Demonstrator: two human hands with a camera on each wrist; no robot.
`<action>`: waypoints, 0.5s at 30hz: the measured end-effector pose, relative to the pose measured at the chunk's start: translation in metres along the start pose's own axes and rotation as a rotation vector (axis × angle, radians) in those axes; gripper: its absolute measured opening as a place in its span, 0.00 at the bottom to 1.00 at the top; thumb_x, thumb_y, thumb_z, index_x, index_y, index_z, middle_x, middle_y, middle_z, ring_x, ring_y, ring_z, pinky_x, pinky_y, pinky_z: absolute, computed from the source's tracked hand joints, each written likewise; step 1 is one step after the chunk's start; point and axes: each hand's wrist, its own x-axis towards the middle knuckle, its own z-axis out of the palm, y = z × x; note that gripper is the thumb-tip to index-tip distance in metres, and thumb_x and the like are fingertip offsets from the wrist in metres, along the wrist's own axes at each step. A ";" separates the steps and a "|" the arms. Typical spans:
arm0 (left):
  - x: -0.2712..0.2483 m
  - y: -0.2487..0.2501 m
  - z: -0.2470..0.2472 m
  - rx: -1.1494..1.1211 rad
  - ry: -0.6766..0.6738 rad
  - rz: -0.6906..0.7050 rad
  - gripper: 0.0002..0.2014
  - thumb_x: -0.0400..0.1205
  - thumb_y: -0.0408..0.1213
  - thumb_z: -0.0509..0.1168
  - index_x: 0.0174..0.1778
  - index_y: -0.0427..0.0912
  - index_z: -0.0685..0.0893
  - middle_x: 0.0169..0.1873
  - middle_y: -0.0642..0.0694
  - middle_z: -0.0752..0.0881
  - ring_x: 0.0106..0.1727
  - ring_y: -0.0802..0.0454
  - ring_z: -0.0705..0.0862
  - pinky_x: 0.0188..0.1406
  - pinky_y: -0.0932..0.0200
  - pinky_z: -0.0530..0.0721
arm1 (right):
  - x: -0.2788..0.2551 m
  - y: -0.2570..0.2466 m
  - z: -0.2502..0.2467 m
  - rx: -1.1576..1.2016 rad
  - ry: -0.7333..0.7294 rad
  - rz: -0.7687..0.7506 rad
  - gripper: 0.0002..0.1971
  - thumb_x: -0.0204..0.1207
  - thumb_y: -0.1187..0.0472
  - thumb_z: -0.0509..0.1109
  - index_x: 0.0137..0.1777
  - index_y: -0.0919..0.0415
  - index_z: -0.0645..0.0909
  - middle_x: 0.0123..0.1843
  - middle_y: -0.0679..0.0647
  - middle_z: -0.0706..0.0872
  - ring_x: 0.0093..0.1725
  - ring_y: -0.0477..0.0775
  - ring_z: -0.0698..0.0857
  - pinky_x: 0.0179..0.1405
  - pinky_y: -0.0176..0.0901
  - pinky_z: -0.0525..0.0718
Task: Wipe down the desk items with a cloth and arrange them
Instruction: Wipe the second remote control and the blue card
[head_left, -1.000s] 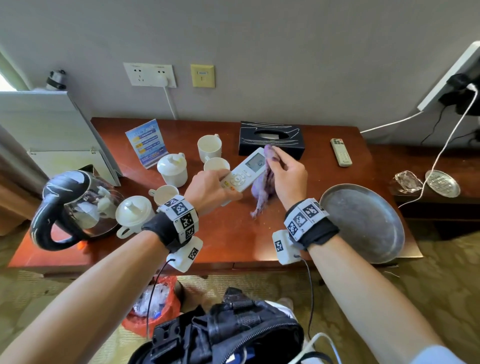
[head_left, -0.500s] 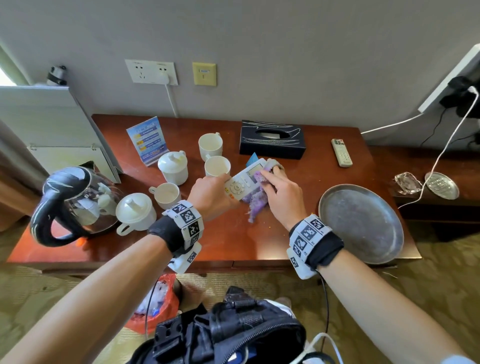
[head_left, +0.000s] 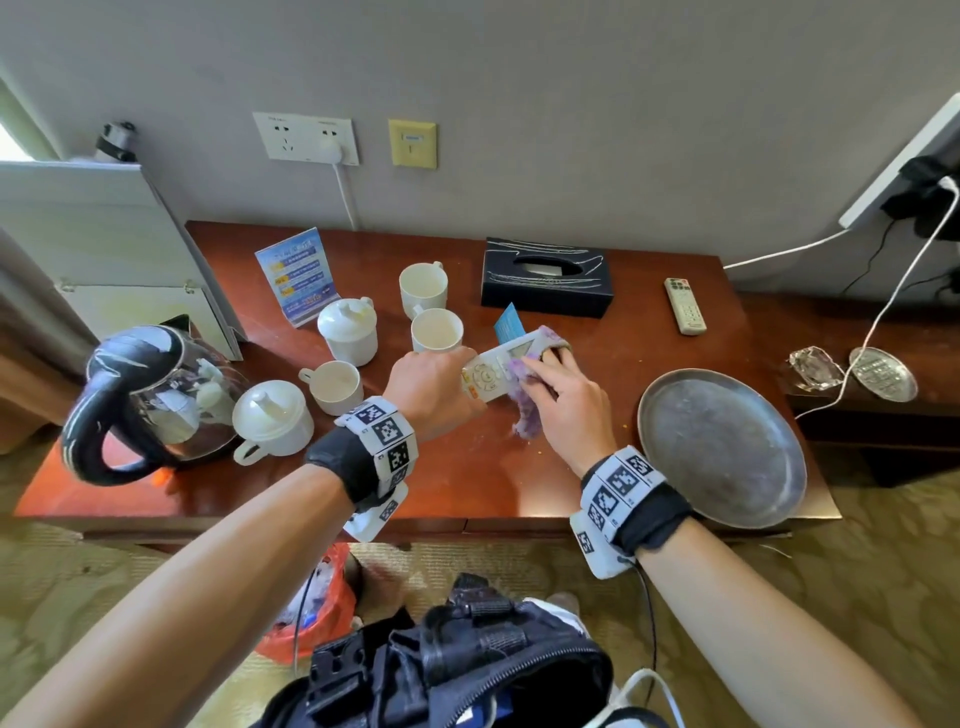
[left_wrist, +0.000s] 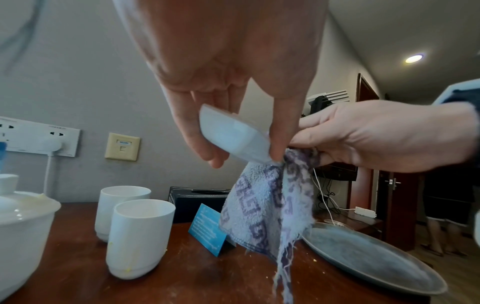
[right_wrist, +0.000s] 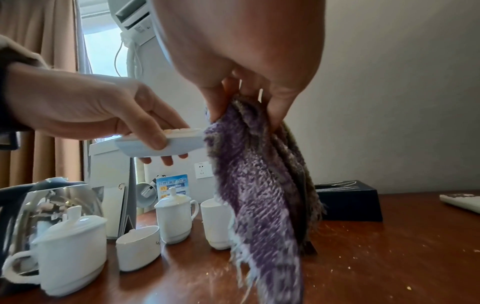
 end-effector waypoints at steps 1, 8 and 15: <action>-0.001 0.001 0.002 0.007 -0.006 0.007 0.26 0.77 0.53 0.72 0.71 0.51 0.80 0.55 0.46 0.89 0.54 0.43 0.88 0.47 0.55 0.82 | 0.001 -0.001 0.000 -0.001 0.007 0.024 0.14 0.85 0.54 0.67 0.66 0.46 0.86 0.74 0.50 0.81 0.57 0.57 0.87 0.52 0.47 0.85; -0.003 0.009 0.009 0.069 0.032 0.063 0.22 0.79 0.57 0.67 0.66 0.49 0.81 0.49 0.47 0.90 0.50 0.43 0.89 0.47 0.52 0.82 | 0.002 -0.016 0.007 -0.134 0.031 -0.148 0.15 0.84 0.59 0.67 0.68 0.52 0.86 0.72 0.55 0.83 0.71 0.58 0.82 0.56 0.55 0.86; -0.006 0.010 0.005 0.028 -0.007 0.100 0.26 0.77 0.50 0.71 0.72 0.49 0.79 0.56 0.47 0.89 0.55 0.43 0.87 0.50 0.52 0.83 | 0.023 0.001 -0.004 -0.007 0.018 0.219 0.15 0.86 0.50 0.63 0.68 0.45 0.85 0.72 0.47 0.83 0.61 0.64 0.85 0.54 0.48 0.78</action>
